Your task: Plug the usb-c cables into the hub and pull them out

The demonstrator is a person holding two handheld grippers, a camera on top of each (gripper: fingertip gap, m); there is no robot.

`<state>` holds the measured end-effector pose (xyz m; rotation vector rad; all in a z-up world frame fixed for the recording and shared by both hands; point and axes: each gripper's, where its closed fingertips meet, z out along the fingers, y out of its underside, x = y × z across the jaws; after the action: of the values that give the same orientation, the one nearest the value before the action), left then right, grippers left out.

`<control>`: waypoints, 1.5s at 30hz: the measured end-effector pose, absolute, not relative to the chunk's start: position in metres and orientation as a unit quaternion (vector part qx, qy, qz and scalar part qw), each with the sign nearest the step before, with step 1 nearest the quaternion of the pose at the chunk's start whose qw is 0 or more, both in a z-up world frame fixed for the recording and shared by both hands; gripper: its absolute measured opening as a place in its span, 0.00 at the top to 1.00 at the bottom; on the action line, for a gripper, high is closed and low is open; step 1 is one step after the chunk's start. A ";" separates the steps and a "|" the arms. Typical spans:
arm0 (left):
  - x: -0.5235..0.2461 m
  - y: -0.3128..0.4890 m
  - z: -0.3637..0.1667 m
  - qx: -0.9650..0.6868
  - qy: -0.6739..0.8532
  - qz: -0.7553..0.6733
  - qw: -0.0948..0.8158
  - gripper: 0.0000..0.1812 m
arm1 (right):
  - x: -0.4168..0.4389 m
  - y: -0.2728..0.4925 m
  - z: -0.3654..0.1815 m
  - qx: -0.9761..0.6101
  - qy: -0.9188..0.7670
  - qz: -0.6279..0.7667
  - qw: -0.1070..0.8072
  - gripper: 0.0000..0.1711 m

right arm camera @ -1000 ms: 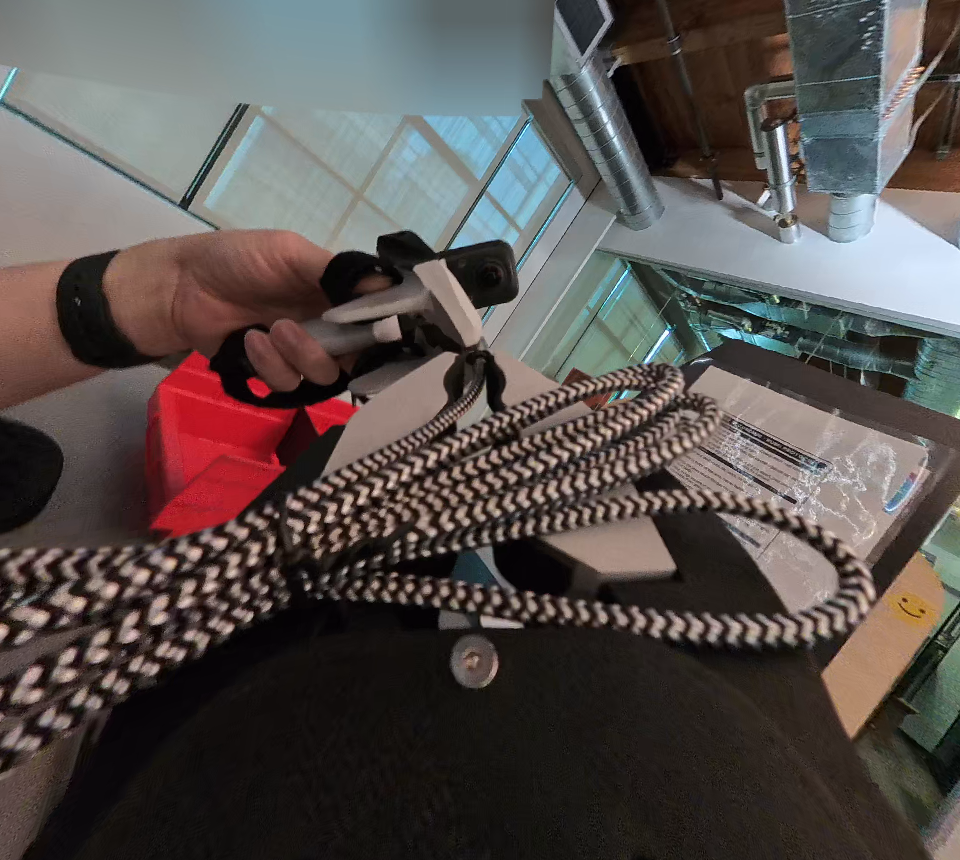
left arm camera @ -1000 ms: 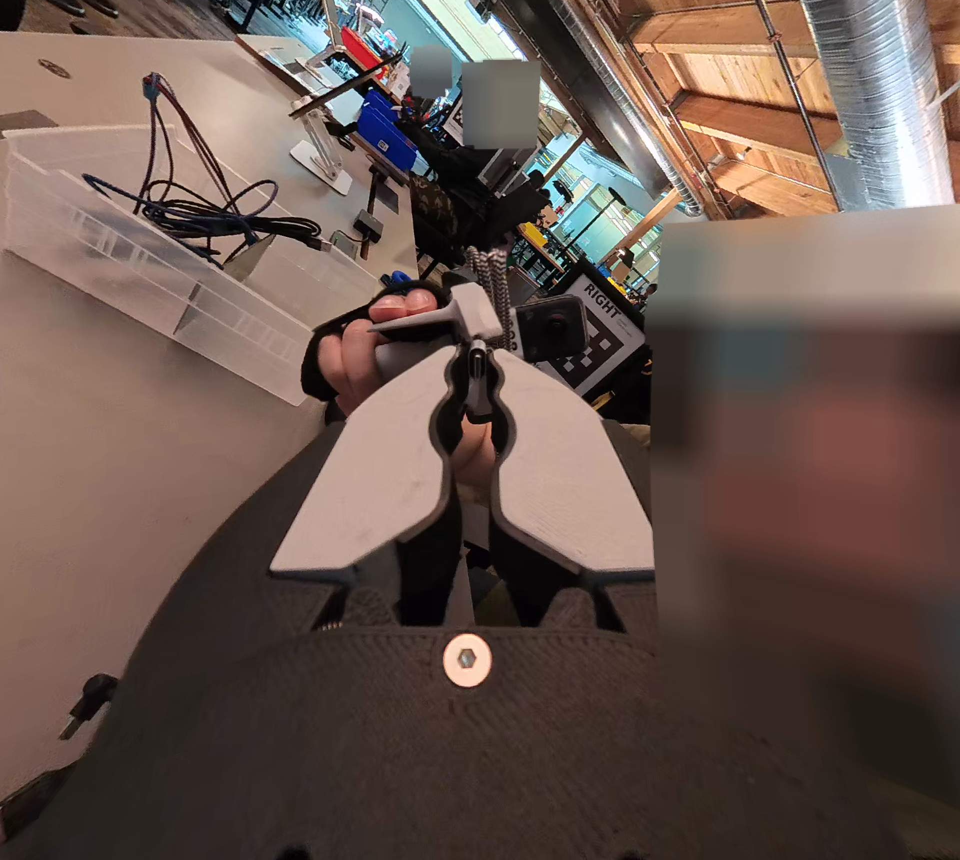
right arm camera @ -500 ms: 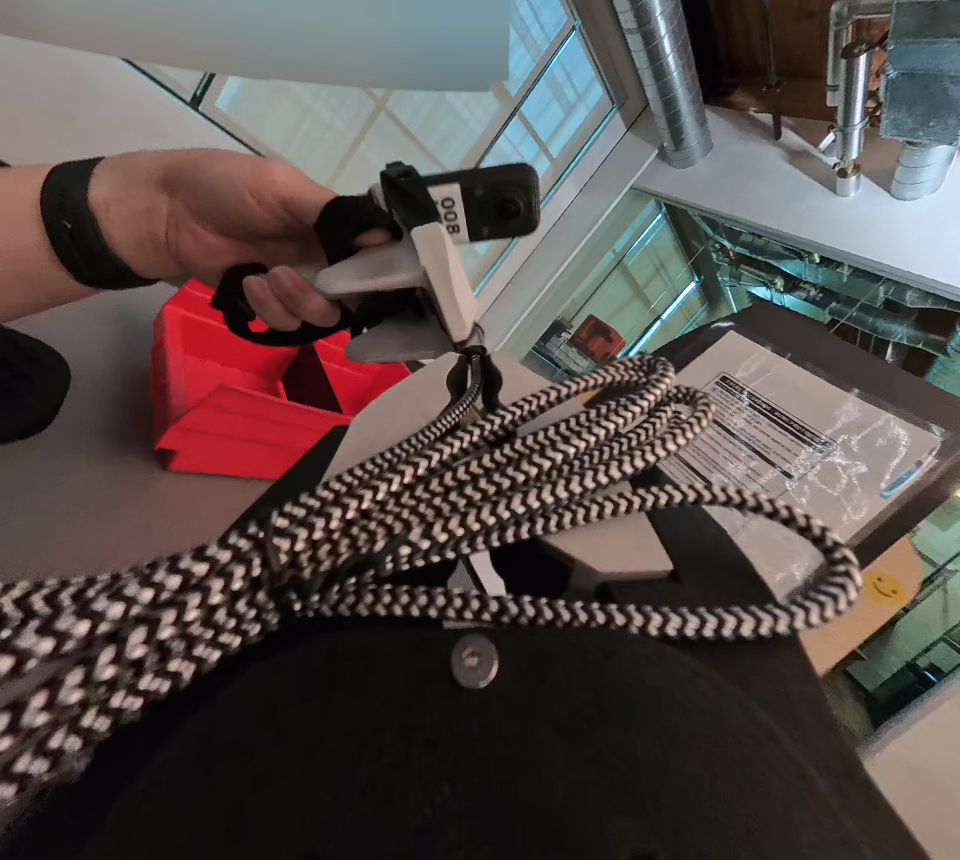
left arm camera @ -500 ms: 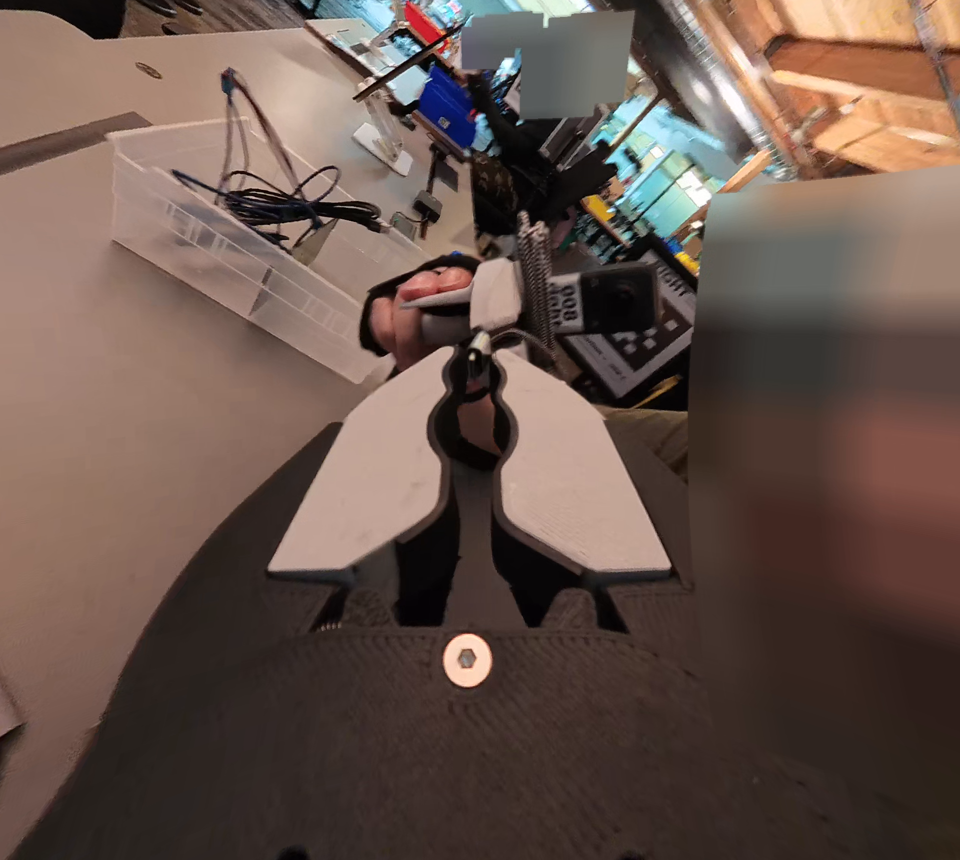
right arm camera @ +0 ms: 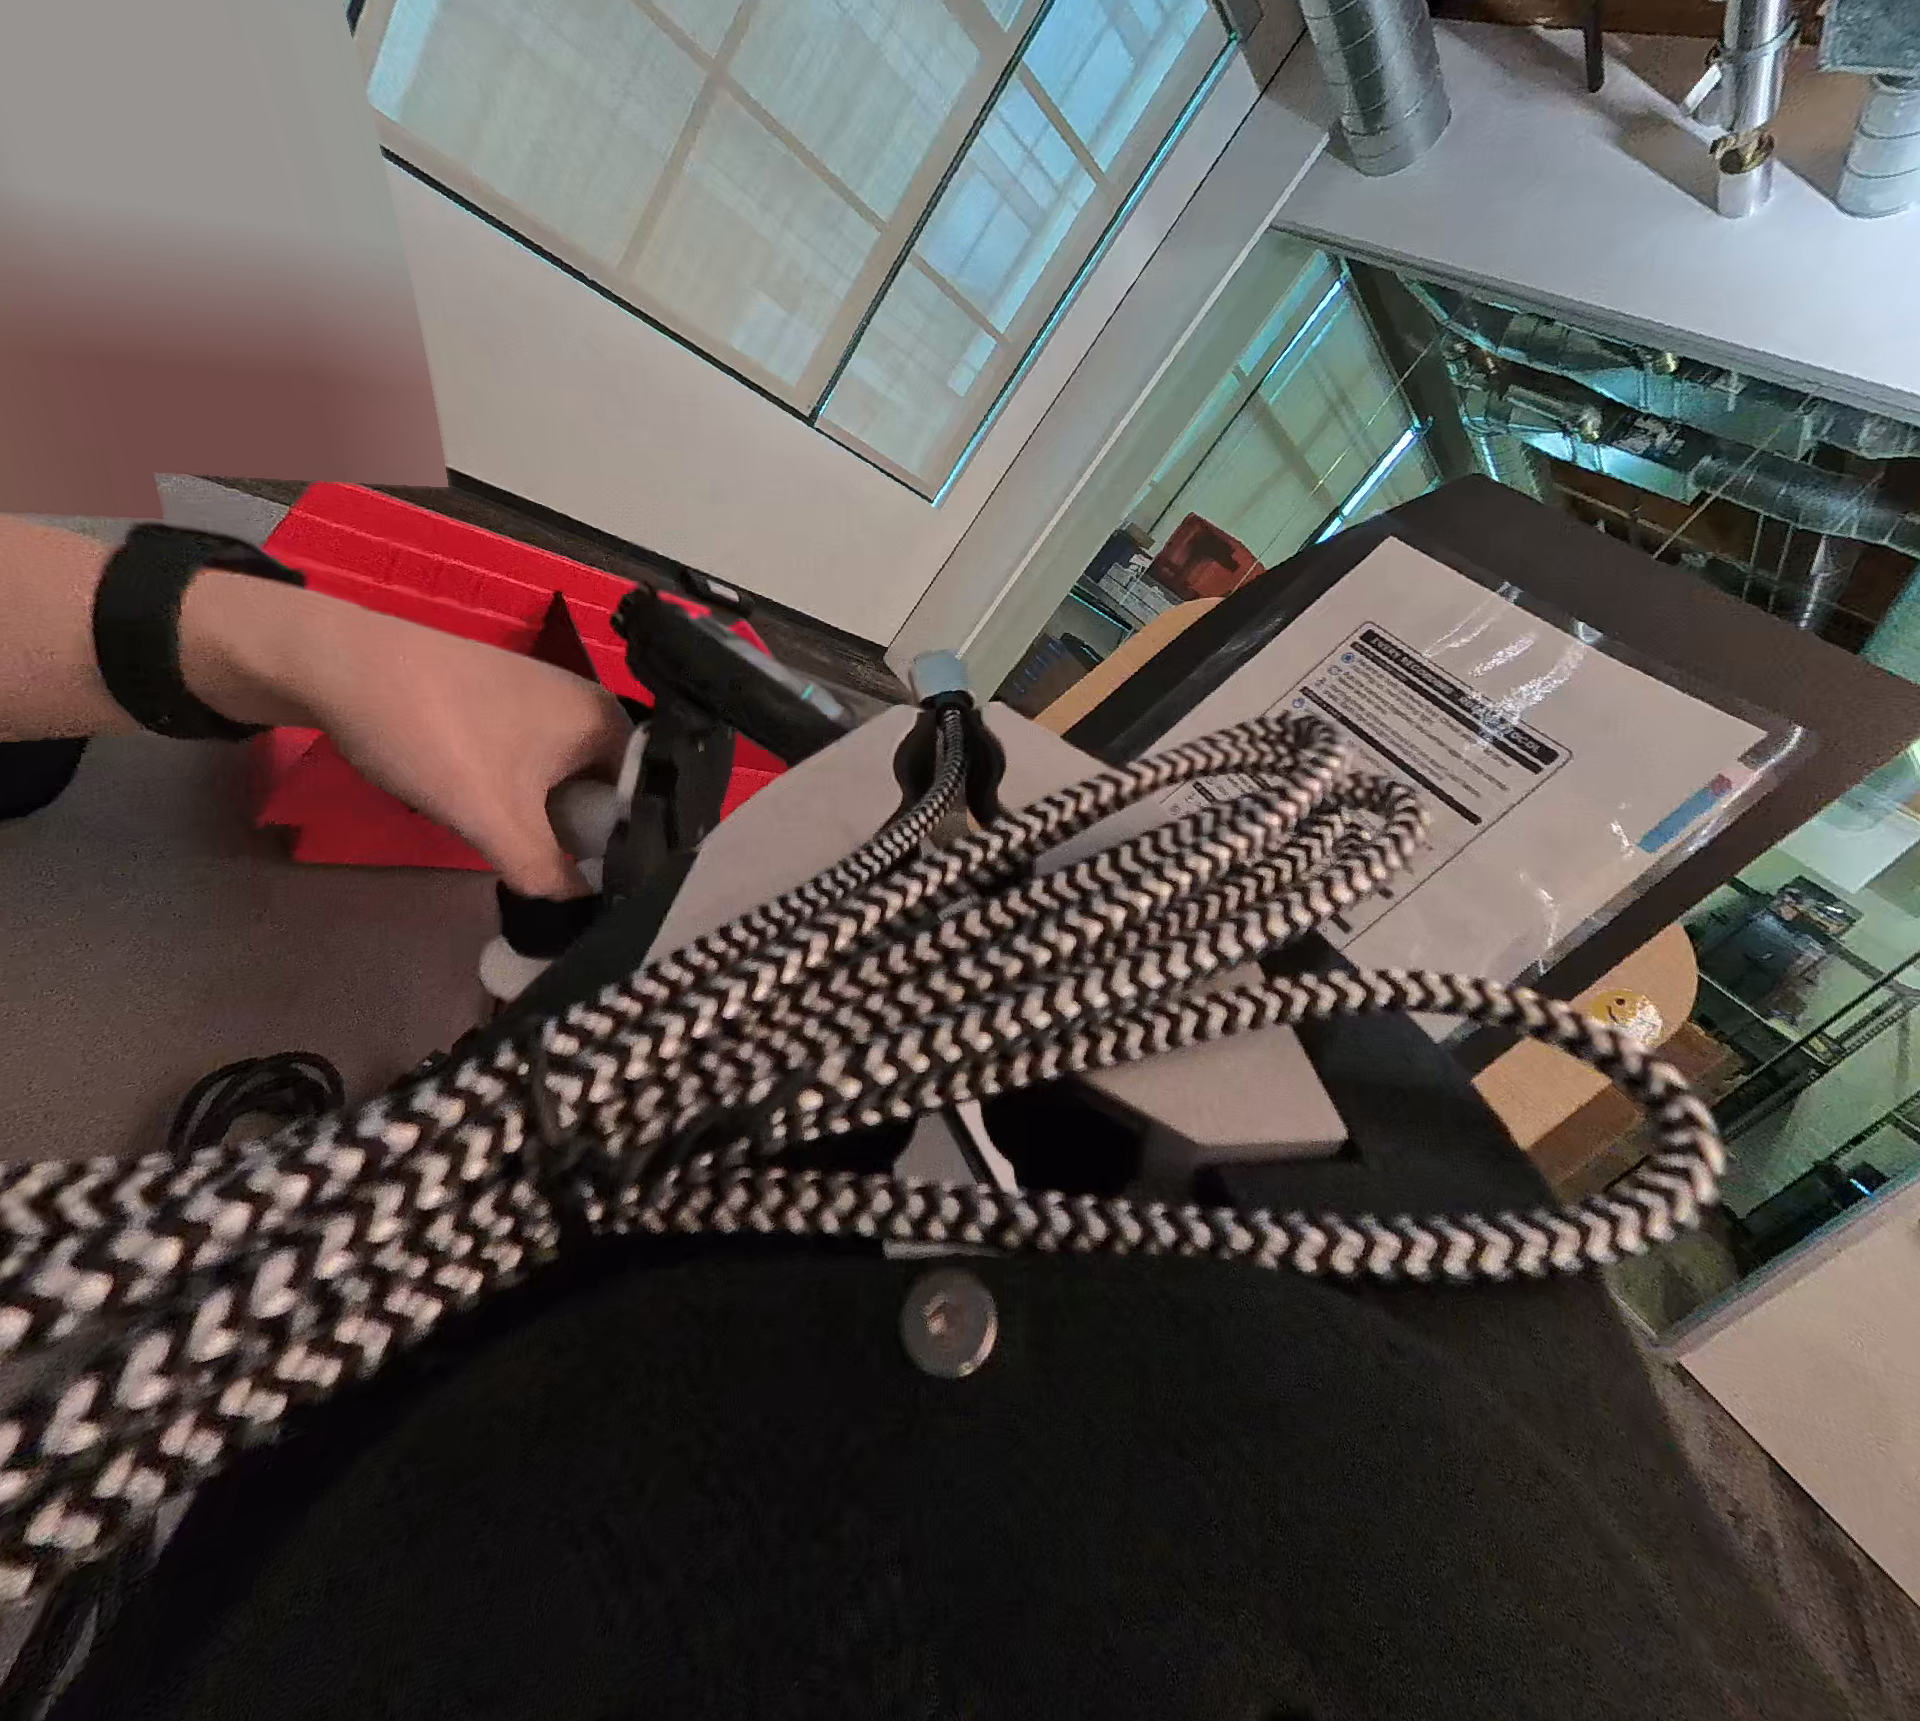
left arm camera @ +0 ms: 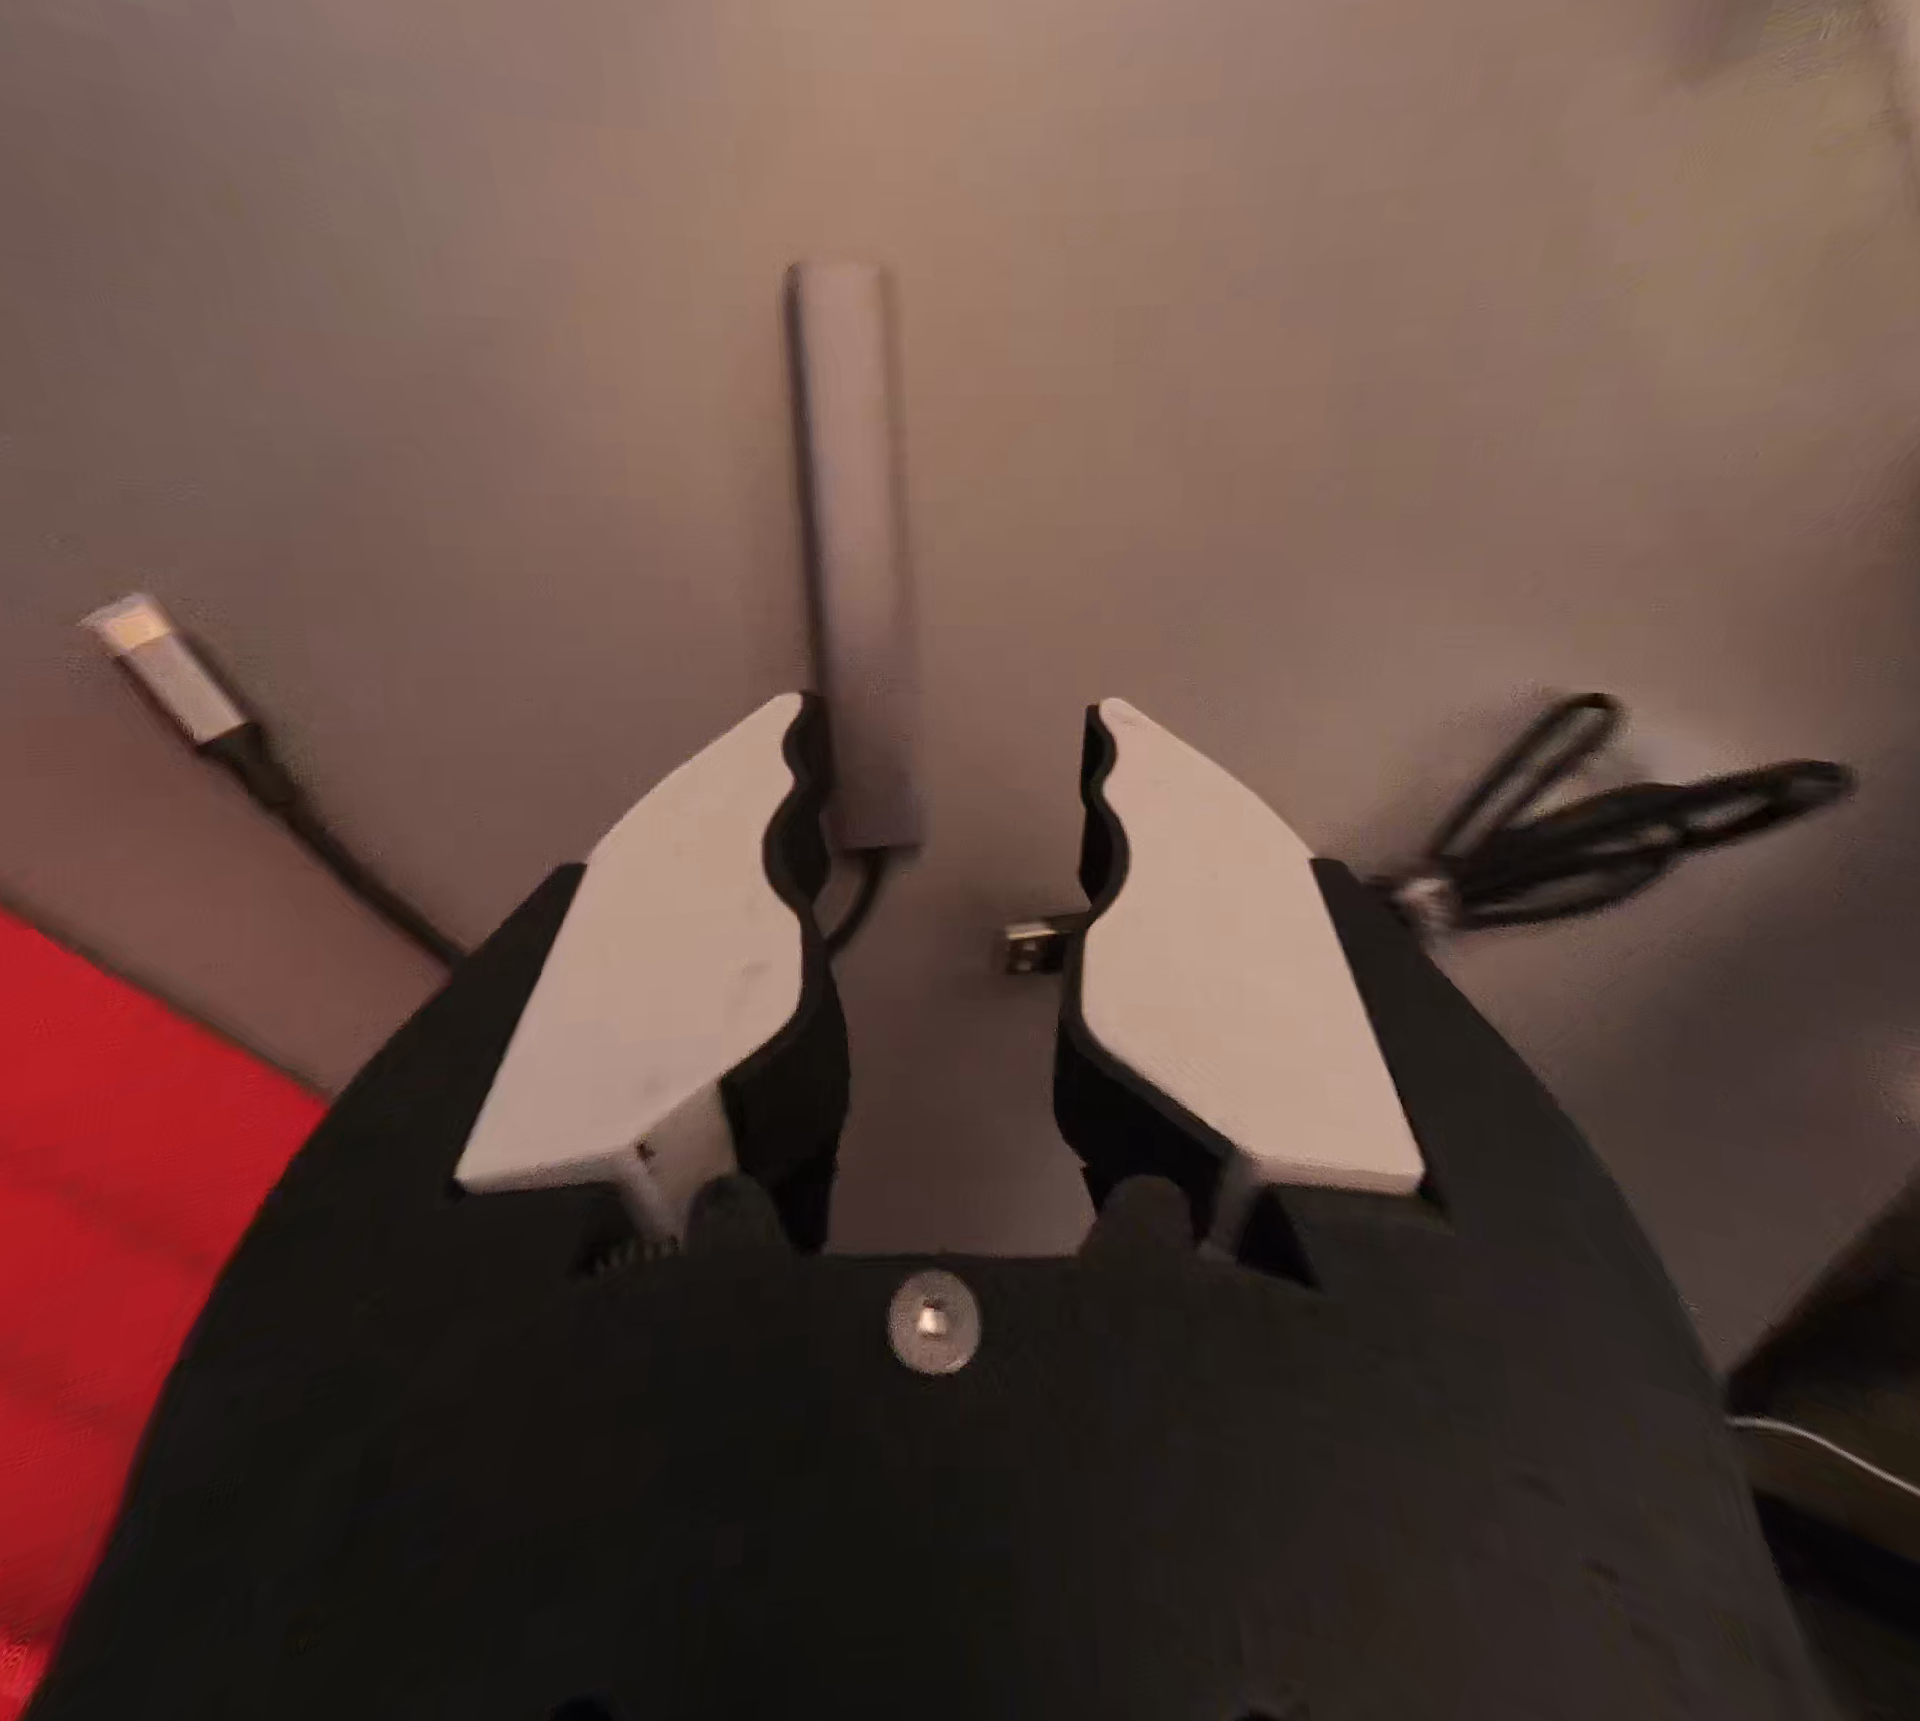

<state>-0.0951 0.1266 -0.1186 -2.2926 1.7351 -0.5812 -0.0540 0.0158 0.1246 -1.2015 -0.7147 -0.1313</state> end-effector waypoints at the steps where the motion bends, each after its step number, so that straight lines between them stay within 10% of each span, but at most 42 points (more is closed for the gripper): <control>1: -0.099 0.133 -0.126 -0.782 0.590 -0.171 0.106 0.75 | -0.055 0.016 0.125 -0.553 -0.329 -0.060 0.763 0.96; 23: -0.106 0.128 -0.160 -0.755 0.641 -0.109 0.084 0.88 | -0.048 0.017 0.125 -0.568 -0.326 -0.065 0.753 0.97; 45: -0.082 0.083 0.032 -0.585 0.425 -0.690 0.041 0.88 | -0.045 0.055 0.084 -0.626 -0.292 -0.160 0.705 0.97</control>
<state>-0.0819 0.0833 0.0316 -1.7902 1.3025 -2.1126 -0.0455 0.0546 0.0841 -1.3908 -0.6495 -0.3564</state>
